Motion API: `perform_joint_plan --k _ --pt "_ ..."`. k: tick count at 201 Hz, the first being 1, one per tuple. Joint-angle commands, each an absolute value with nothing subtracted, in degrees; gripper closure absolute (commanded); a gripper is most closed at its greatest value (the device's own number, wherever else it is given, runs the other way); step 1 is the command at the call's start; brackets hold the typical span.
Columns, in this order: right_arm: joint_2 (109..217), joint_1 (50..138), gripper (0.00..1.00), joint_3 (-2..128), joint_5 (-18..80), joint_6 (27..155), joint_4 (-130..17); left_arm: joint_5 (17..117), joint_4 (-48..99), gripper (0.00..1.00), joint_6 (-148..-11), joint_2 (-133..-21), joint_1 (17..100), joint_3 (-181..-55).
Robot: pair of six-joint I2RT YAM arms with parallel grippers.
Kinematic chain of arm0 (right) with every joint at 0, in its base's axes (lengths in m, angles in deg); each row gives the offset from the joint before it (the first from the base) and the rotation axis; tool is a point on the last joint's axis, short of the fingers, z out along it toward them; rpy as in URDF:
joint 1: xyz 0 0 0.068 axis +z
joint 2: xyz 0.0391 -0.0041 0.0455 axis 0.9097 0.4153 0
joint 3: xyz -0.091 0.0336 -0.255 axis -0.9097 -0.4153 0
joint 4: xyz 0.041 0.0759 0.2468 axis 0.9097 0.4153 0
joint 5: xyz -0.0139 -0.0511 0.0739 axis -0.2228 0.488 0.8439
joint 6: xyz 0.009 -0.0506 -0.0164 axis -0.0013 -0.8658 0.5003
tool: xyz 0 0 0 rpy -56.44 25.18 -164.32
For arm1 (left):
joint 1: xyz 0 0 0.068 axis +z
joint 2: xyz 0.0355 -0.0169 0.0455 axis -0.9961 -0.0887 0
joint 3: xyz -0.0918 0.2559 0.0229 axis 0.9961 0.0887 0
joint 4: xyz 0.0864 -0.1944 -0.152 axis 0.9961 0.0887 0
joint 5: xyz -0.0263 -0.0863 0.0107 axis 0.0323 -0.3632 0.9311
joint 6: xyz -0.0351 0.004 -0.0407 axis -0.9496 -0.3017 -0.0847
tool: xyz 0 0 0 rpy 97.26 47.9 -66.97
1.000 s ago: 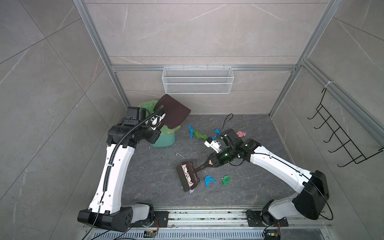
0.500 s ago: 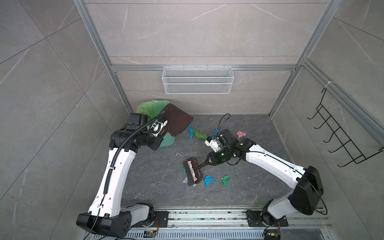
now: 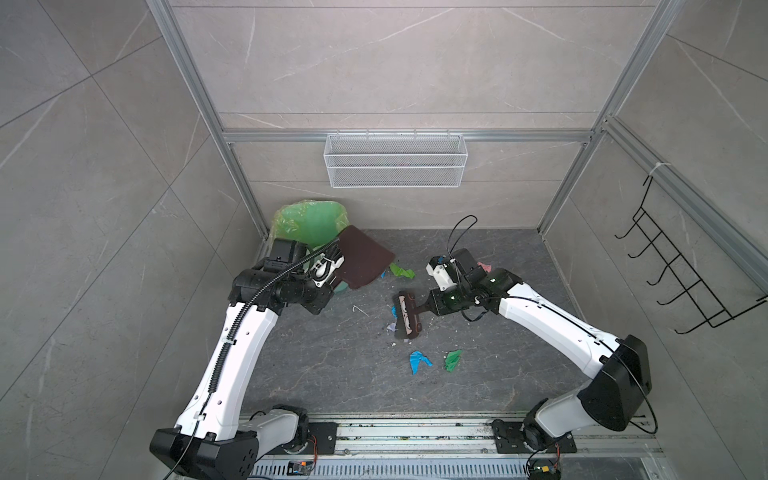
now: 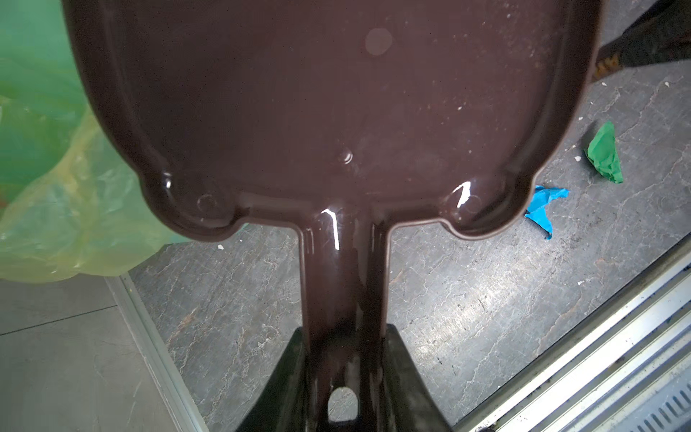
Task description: Sweep away the paper scraps from the table
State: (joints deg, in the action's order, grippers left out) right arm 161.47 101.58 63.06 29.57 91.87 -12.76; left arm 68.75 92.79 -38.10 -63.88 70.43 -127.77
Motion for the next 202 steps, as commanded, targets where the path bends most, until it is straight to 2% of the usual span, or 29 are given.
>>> perform_joint_plan --k 1,34,69,106,162,202 --pt "159.2 100.0 1.0 61.0 21.0 90.1 -6.0 69.9 92.1 1.0 -39.1 -63.6 68.4 -127.4" --pt "156.6 98.0 1.0 60.6 18.0 89.2 -3.8 72.8 92.5 1.0 -39.4 -64.6 64.8 -126.0" --pt "153.3 97.0 1.0 63.5 21.8 87.6 -2.6 73.7 89.9 1.0 -40.3 -66.3 61.5 -123.6" --pt "151.1 96.7 1.0 67.2 15.3 85.4 1.9 77.6 90.0 1.0 -40.7 -70.6 56.8 -122.8" --pt "147.0 96.1 1.0 67.8 9.7 84.9 2.8 76.8 90.4 1.0 -39.2 -74.0 52.9 -121.5" --pt "146.3 96.1 1.0 68.2 1.4 84.7 4.0 78.8 90.5 1.0 -38.5 -77.3 49.7 -121.0"
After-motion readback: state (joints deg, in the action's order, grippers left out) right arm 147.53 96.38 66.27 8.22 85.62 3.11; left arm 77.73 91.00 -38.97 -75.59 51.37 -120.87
